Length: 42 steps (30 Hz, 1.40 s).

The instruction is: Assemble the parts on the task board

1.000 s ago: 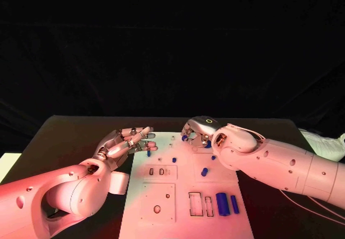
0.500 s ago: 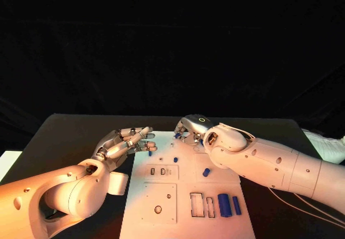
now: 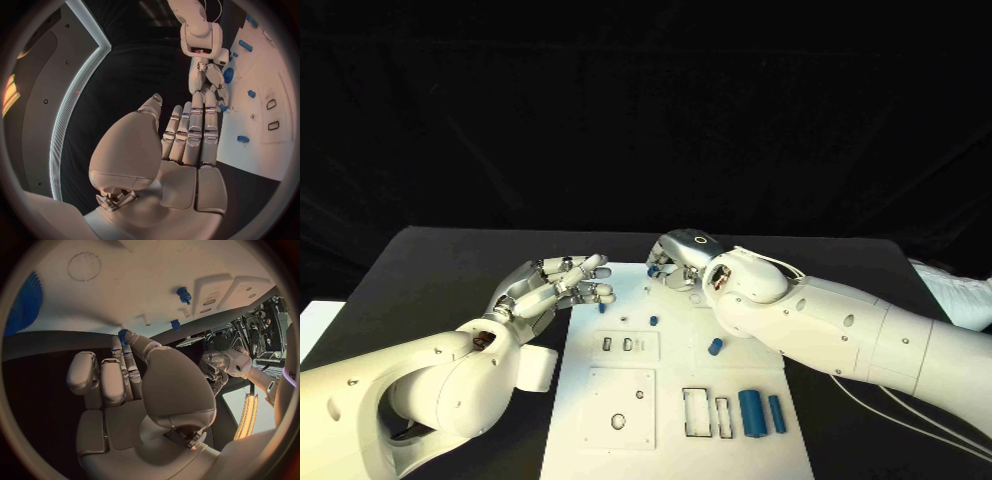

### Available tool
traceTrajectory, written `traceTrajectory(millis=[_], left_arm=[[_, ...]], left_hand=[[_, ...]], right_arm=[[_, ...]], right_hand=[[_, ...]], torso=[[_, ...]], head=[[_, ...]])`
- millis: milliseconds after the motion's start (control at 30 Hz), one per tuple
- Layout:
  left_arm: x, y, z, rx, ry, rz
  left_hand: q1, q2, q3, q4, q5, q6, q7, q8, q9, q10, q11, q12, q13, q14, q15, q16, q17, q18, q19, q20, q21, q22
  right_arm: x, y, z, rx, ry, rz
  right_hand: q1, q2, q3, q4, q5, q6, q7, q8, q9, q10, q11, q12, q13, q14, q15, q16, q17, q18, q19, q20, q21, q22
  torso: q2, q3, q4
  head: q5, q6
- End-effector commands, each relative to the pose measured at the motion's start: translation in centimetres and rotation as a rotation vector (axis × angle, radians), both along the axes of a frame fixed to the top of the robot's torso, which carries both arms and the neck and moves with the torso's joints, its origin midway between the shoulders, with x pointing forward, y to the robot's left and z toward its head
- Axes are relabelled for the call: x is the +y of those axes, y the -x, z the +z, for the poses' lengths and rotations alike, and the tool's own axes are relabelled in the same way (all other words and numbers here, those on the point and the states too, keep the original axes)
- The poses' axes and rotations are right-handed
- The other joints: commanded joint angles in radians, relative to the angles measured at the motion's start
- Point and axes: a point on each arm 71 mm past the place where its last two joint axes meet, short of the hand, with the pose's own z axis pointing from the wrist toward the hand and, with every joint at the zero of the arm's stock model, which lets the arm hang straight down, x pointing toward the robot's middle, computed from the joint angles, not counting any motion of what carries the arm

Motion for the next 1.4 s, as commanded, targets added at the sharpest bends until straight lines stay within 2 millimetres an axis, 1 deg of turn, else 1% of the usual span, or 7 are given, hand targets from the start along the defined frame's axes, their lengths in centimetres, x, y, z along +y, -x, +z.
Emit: traceTrajectory(millis=[33, 500, 800, 1000, 1100, 1300, 1400], left_arm=[[-0.3, 0.1, 0.2, -0.004, 0.015, -0.025], [-0.3, 0.1, 0.2, 0.001, 0.015, -0.031], [0.1, 0.0, 0.2, 0.002, 0.011, -0.024], [0.4, 0.0, 0.2, 0.004, 0.01, -0.02], [0.5, 0.0, 0.2, 0.005, 0.01, -0.019], [0.5, 0.0, 0.1, 0.011, 0.013, -0.018], [0.4, -0.1, 0.1, 0.011, 0.013, -0.021]], left_hand=[[-0.002, 0.01, -0.001, -0.009, -0.003, 0.002, 0.007, -0.005, -0.001, -0.001, 0.009, -0.004, -0.001, 0.001, 0.008, -0.007, 0.003, 0.009, 0.005, 0.0, 0.006, 0.001], [-0.003, 0.009, -0.002, -0.01, -0.003, 0.001, 0.007, -0.008, -0.001, -0.003, 0.009, -0.007, -0.001, 0.001, 0.009, -0.009, 0.004, 0.009, 0.004, 0.001, 0.006, 0.001], [-0.003, 0.009, -0.003, -0.011, -0.004, 0.0, 0.008, -0.009, -0.002, -0.004, 0.01, -0.009, -0.001, 0.002, 0.009, -0.01, 0.005, 0.009, 0.004, 0.001, 0.006, 0.001], [-0.003, 0.009, -0.003, -0.011, -0.004, 0.0, 0.008, -0.009, -0.002, -0.004, 0.01, -0.009, -0.001, 0.002, 0.009, -0.01, 0.005, 0.009, 0.004, 0.001, 0.006, 0.001], [-0.003, 0.009, -0.003, -0.011, -0.004, 0.0, 0.008, -0.009, -0.002, -0.004, 0.01, -0.009, -0.001, 0.002, 0.009, -0.01, 0.005, 0.009, 0.004, 0.001, 0.006, 0.001], [-0.004, 0.009, -0.003, -0.011, -0.004, -0.001, 0.007, -0.01, -0.001, -0.004, 0.01, -0.01, -0.001, 0.002, 0.009, -0.011, 0.005, 0.009, 0.004, 0.001, 0.006, 0.001], [-0.004, 0.009, -0.003, -0.011, -0.004, -0.001, 0.007, -0.01, -0.001, -0.004, 0.01, -0.01, -0.001, 0.002, 0.009, -0.011, 0.005, 0.009, 0.004, 0.001, 0.006, 0.001]], right_arm=[[-0.1, -0.2, -0.5, 0.019, 0.037, -0.016], [-0.1, -0.4, -0.4, 0.009, 0.026, -0.03], [-2.0, 0.7, 0.4, 0.006, -0.023, -0.04], [-5.9, 1.7, 1.5, 0.075, -0.104, -0.105], [-8.3, 2.1, 1.7, 0.14, -0.133, -0.161], [-11.4, 2.2, 1.3, 0.225, -0.113, -0.256], [-12.1, 2.0, 1.1, 0.242, -0.081, -0.292]], right_hand=[[0.011, 0.011, 0.003, 0.003, 0.003, -0.004, 0.005, -0.003, 0.001, 0.001, -0.008, 0.003, 0.001, 0.033, 0.002, 0.003, -0.003, -0.016, -0.001, 0.005, 0.005, -0.001], [-0.035, -0.054, -0.03, 0.038, -0.011, -0.127, 0.038, -0.009, -0.024, -0.19, 0.033, 0.002, -0.003, 0.013, 0.038, -0.021, -0.057, 0.008, -0.088, 0.036, -0.061, -0.122], [-0.027, -0.058, -0.06, 0.044, -0.006, -0.153, 0.043, -0.007, -0.025, -0.213, 0.041, 0.008, 0.0, 0.01, 0.043, -0.027, -0.07, 0.015, -0.103, 0.044, -0.081, -0.153], [-0.027, -0.047, -0.062, 0.062, 0.028, -0.108, 0.041, 0.005, -0.018, -0.089, 0.022, 0.047, 0.012, 0.026, 0.031, 0.013, -0.009, 0.001, -0.053, 0.037, -0.042, -0.084], [-0.057, -0.069, -0.084, 0.084, 0.072, -0.113, 0.029, -0.002, -0.021, 0.011, 0.001, 0.086, 0.031, 0.04, 0.015, 0.052, 0.055, -0.015, 0.001, 0.025, 0.005, -0.002], [-0.098, -0.119, -0.191, 0.13, 0.119, -0.138, -0.006, -0.003, -0.023, 0.185, -0.043, 0.217, 0.155, 0.055, -0.024, 0.115, 0.164, -0.033, 0.058, -0.014, 0.058, 0.088], [-0.076, -0.097, -0.272, 0.168, 0.123, -0.148, -0.006, 0.001, -0.02, 0.128, -0.044, 0.366, 0.349, 0.055, -0.027, 0.132, 0.189, -0.035, 0.065, -0.021, 0.068, 0.106]], torso=[[0.001, -0.0008, 0.0006], [0.002, -0.0017, 0.0013], [0.001, -0.001, 0.0011], [-0.002, 0.0001, -0.0036], [-0.006, 0.0001, -0.0104], [-0.008, 0.0019, -0.02], [-0.008, 0.0031, -0.0203]], head=[[-0.001, 0.0], [0.002, 0.002], [-0.003, 0.003], [-0.01, 0.005], [-0.011, 0.006], [-0.012, 0.006], [-0.013, 0.006]])
